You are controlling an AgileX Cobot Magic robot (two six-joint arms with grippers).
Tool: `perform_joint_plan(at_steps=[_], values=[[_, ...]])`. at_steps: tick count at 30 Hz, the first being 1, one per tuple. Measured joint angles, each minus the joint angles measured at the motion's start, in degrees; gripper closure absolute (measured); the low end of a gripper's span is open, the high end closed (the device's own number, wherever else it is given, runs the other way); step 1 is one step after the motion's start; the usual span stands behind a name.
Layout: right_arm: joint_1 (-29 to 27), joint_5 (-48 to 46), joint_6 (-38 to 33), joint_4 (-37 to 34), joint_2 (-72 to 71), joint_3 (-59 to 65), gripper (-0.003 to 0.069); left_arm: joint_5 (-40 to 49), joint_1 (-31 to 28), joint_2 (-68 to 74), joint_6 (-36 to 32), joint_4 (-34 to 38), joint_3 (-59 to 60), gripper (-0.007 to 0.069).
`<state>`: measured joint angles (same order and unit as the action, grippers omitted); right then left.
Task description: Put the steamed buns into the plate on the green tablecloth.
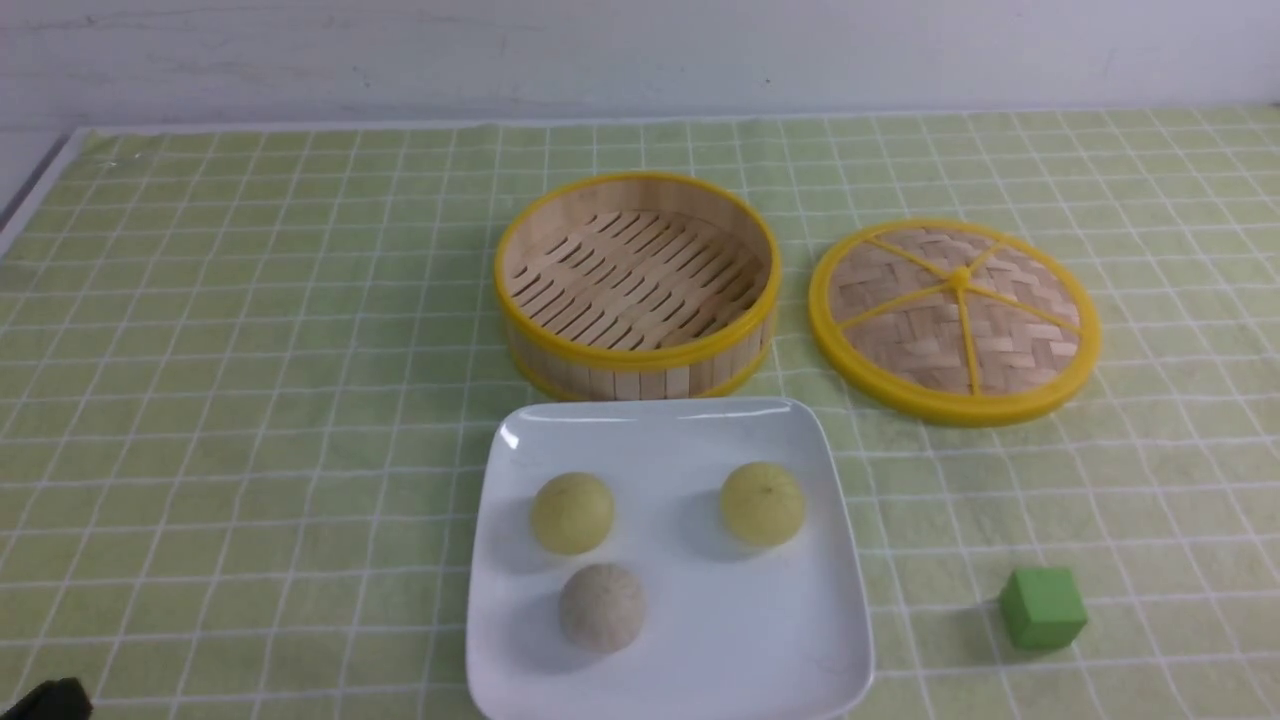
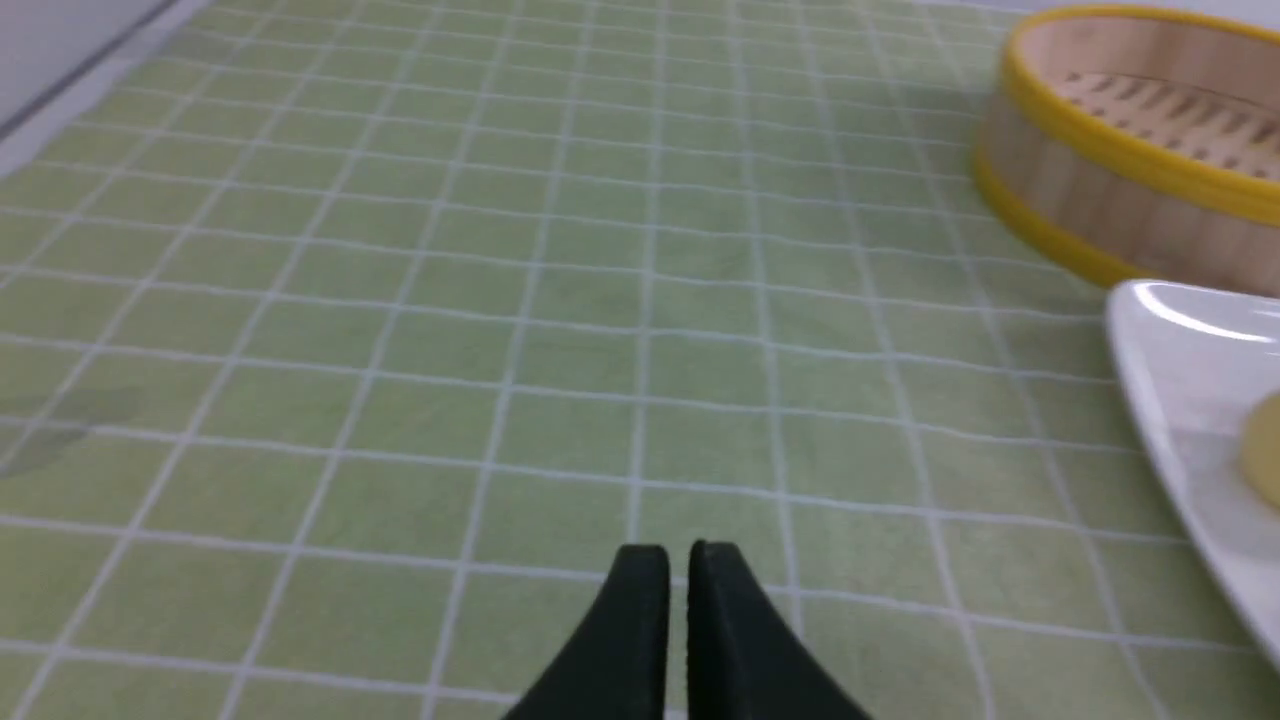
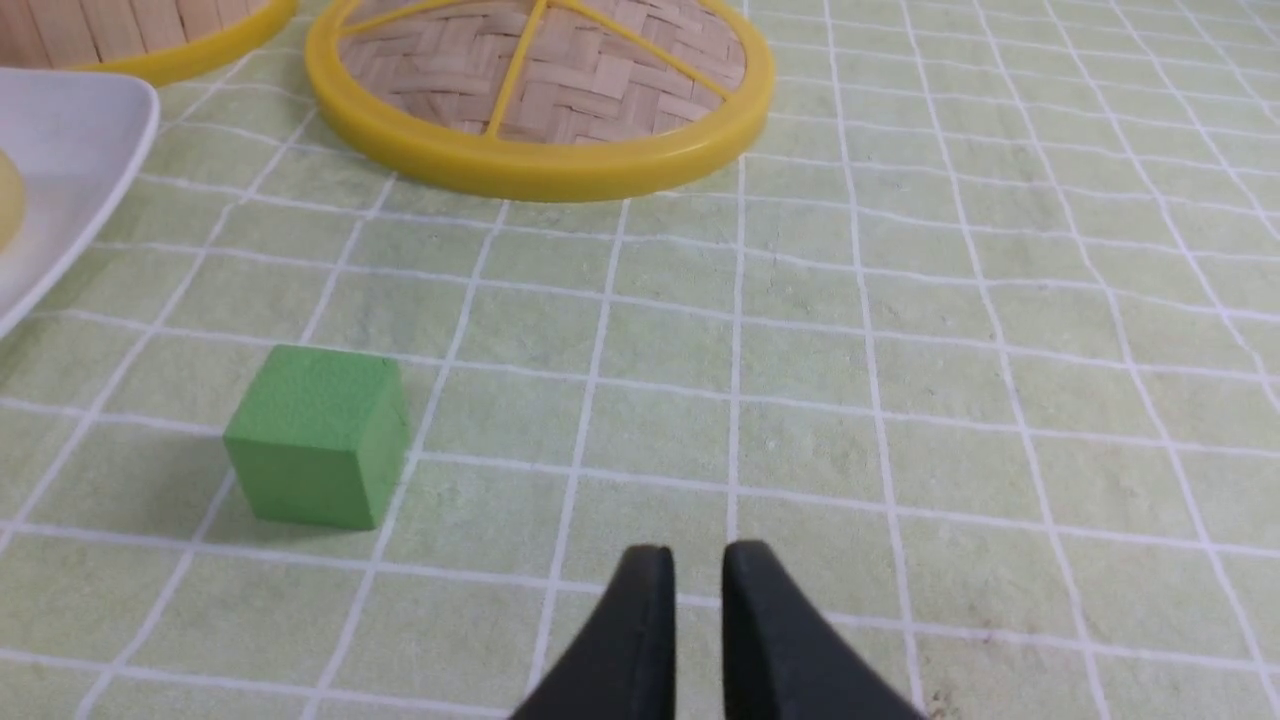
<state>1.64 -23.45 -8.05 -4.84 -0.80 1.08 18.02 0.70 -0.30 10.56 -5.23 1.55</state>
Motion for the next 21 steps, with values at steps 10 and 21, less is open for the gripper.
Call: perform_joint_plan(at_steps=[10, 21], values=[[0.0, 0.0, 0.0, 0.0, 0.0, 0.0, 0.055, 2.4, 1.3, -0.4, -0.2, -0.4, 0.1, 0.0552], [0.0, 0.0, 0.0, 0.0, 0.0, 0.0, 0.054, 2.6, 1.5, -0.4, -0.4, -0.5, 0.0, 0.0537]])
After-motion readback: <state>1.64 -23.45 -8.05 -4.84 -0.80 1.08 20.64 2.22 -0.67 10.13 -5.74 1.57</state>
